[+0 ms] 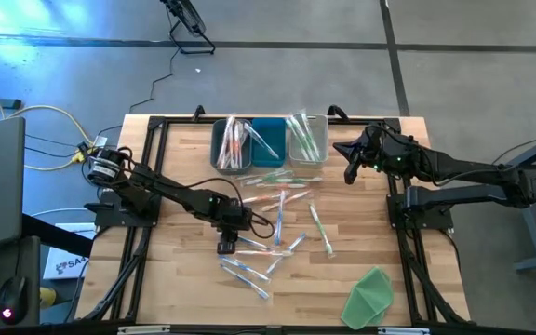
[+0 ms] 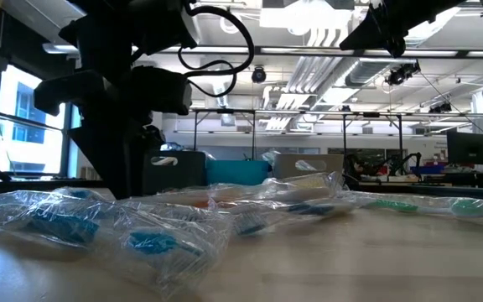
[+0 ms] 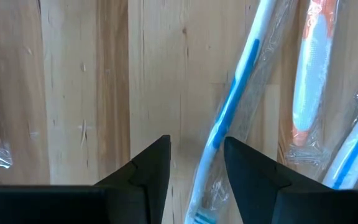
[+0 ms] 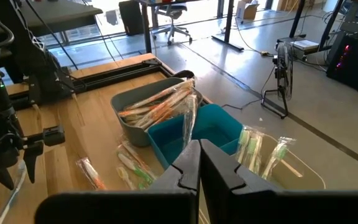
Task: Pick & Place Toothbrushes
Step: Put the blue toothbrush into the blue bin
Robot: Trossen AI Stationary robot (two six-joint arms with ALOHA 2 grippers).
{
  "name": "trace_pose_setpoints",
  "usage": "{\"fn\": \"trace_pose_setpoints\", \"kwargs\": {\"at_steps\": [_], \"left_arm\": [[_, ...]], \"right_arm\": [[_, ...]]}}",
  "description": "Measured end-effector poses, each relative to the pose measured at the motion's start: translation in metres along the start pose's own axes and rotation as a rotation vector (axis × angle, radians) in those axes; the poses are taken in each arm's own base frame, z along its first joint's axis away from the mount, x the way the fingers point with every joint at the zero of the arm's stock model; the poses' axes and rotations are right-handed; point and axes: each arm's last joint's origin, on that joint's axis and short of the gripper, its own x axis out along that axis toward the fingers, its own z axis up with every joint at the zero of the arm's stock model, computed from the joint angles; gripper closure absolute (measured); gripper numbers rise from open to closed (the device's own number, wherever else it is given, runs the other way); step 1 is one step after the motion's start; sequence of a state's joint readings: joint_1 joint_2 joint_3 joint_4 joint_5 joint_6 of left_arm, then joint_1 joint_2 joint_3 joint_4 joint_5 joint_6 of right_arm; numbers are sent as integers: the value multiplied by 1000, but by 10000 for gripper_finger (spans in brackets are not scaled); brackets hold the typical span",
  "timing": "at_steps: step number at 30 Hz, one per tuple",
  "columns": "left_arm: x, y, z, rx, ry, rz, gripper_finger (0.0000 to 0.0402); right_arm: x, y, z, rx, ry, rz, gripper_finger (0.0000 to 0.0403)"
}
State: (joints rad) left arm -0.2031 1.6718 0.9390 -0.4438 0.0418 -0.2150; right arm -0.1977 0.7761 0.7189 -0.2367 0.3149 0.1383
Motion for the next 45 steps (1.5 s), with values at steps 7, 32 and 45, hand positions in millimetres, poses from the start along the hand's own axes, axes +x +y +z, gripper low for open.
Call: {"fn": "trace_pose_setpoints", "kwargs": {"at_steps": [7, 32, 45], "left_arm": [[0, 0, 0, 0, 0, 0, 254], [0, 0, 0, 0, 7, -18, 293], [1, -3, -2, 2, 29, -95, 336]], "right_arm": [[0, 0, 0, 0, 0, 0, 401], [0, 0, 0, 0, 0, 0, 401], [0, 0, 0, 0, 0, 3, 401]]}}
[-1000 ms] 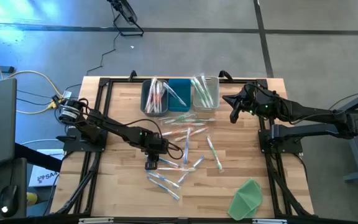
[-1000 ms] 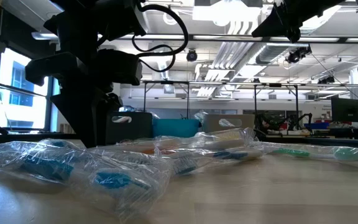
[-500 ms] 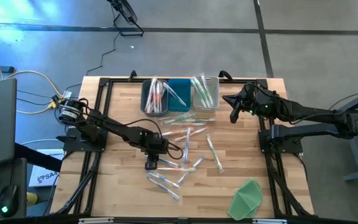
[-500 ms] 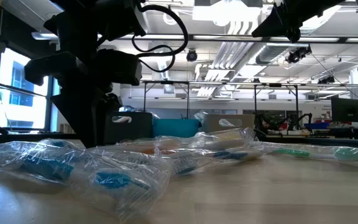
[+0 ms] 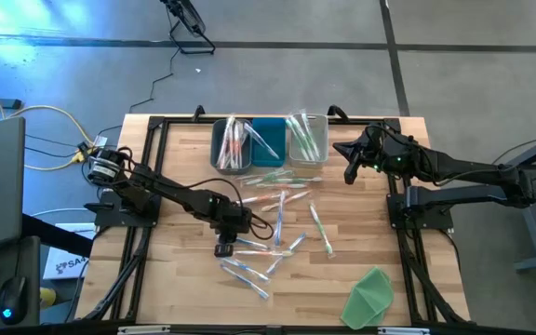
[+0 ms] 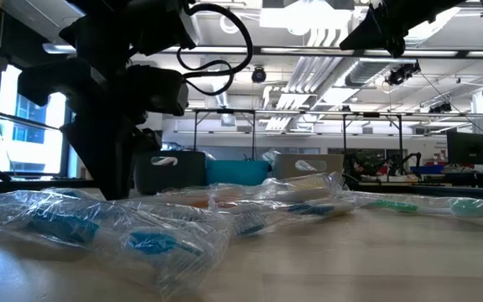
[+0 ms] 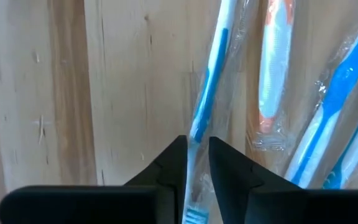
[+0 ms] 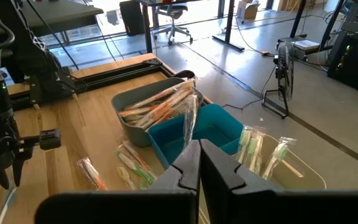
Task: Pick & Place Toothbrushes
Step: Put the blue toothbrush into the blue bin
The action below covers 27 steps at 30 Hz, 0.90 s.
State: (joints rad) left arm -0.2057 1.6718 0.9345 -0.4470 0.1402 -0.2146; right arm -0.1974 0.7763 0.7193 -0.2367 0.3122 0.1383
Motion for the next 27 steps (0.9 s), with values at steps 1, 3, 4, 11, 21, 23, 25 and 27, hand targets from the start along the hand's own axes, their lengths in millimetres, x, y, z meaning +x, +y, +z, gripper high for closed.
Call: {"fn": "trace_pose_setpoints", "kwargs": {"at_steps": [1, 3, 4, 11, 21, 23, 25, 27], "left_arm": [[1, 1, -1, -1, 4, 1, 333], [3, 2, -6, -3, 21, 5, 327], [4, 2, -7, -3, 20, 4, 324], [5, 3, -10, -5, 15, 3, 312], [6, 4, -9, -6, 7, 4, 358], [6, 4, -9, -7, 8, 7, 376], [6, 4, -9, -7, 8, 6, 390], [6, 4, -9, -7, 10, 2, 395]], "right_arm": [[0, 0, 0, 0, 0, 0, 401], [0, 0, 0, 0, 0, 0, 401], [0, 0, 0, 0, 0, 0, 401], [0, 0, 0, 0, 0, 0, 401], [0, 0, 0, -3, 0, 0, 401], [0, 0, 0, -4, 0, 0, 401], [0, 0, 0, -4, 0, 0, 401], [0, 0, 0, -4, 0, 0, 401]]}}
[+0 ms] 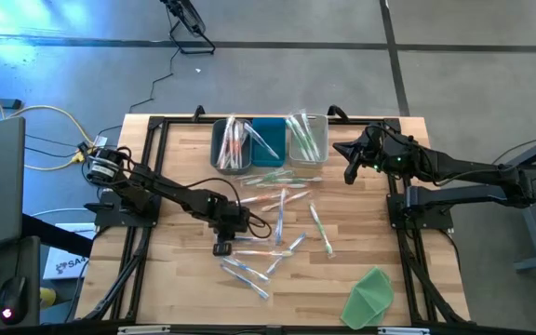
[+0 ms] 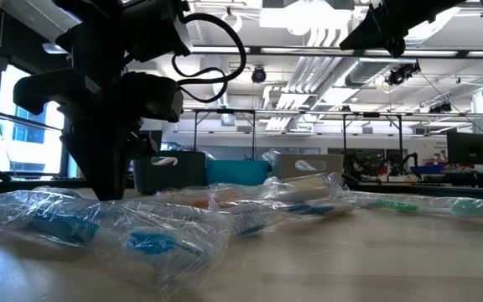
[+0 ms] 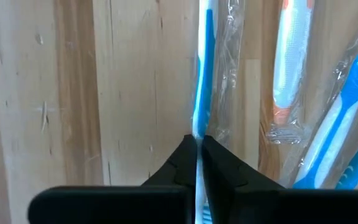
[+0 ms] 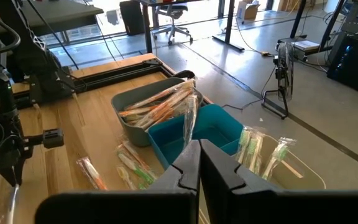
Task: Pick & Place Toothbrushes
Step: Put the blue toothbrush into the blue bin
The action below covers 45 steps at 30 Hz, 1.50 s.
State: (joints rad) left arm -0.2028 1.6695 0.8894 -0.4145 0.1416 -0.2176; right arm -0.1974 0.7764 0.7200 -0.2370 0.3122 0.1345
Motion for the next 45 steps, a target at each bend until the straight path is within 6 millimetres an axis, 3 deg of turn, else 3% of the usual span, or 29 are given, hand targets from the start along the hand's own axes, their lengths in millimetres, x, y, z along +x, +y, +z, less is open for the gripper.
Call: {"fn": "trace_pose_setpoints", "kwargs": {"at_steps": [11, 19, 26, 39, 45], "left_arm": [[0, -3, -1, 4, 31, -111, 400], [-13, -3, -4, -1, 27, -64, 400], [-43, 8, -10, -69, 17, 10, 401], [-114, 39, -6, -216, -290, 30, 401], [-142, 52, -14, -297, -397, 43, 401]], "right_arm": [[0, 0, 0, 0, 0, 0, 401], [0, 0, 0, 0, -1, 0, 401], [0, 0, 0, 1, -4, 0, 401], [-2, 0, 2, -29, -15, 2, 401], [-4, -1, 2, -53, -25, -1, 401]]}}
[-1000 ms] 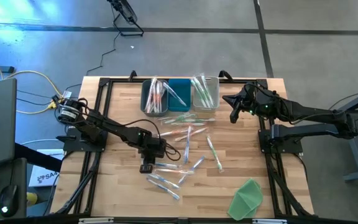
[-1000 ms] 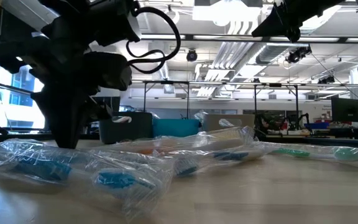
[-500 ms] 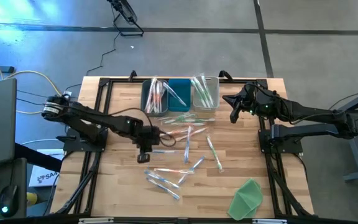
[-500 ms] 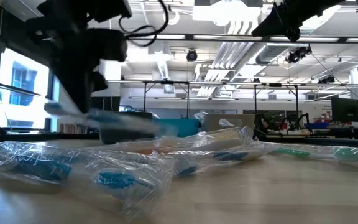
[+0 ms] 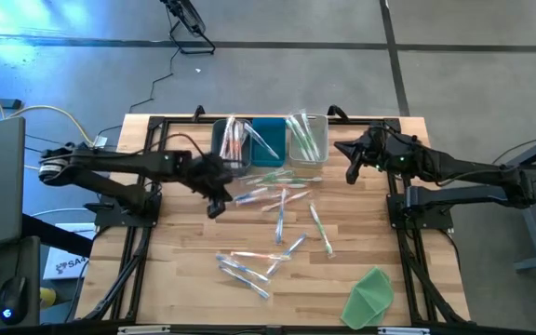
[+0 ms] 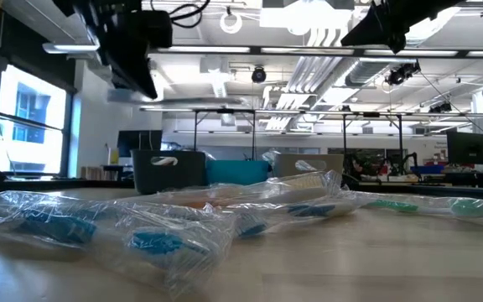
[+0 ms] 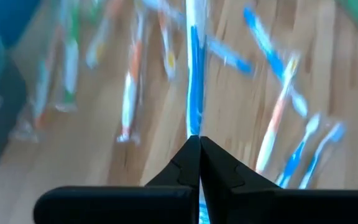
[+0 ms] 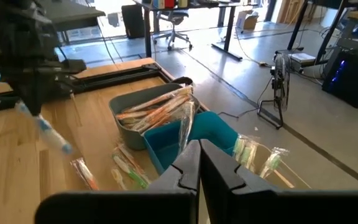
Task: Pick & Place Toothbrushes
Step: Put the blue toothbrush into the blue bin
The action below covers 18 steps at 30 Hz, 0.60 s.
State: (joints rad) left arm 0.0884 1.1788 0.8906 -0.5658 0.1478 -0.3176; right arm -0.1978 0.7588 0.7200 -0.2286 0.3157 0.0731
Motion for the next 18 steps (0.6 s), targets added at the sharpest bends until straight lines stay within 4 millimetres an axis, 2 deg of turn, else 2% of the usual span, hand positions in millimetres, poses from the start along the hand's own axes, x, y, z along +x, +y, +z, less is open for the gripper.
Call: {"fn": "trace_pose_setpoints", "kwargs": {"at_steps": [7, 18], "left_arm": [[-21, 10, 11, -77, -150, 3, 401], [-30, 34, 41, -249, -443, 61, 401]], "right_arm": [[-1, 0, 1, -1, -7, 0, 401], [-1, 0, 1, -24, -11, 1, 401]]}}
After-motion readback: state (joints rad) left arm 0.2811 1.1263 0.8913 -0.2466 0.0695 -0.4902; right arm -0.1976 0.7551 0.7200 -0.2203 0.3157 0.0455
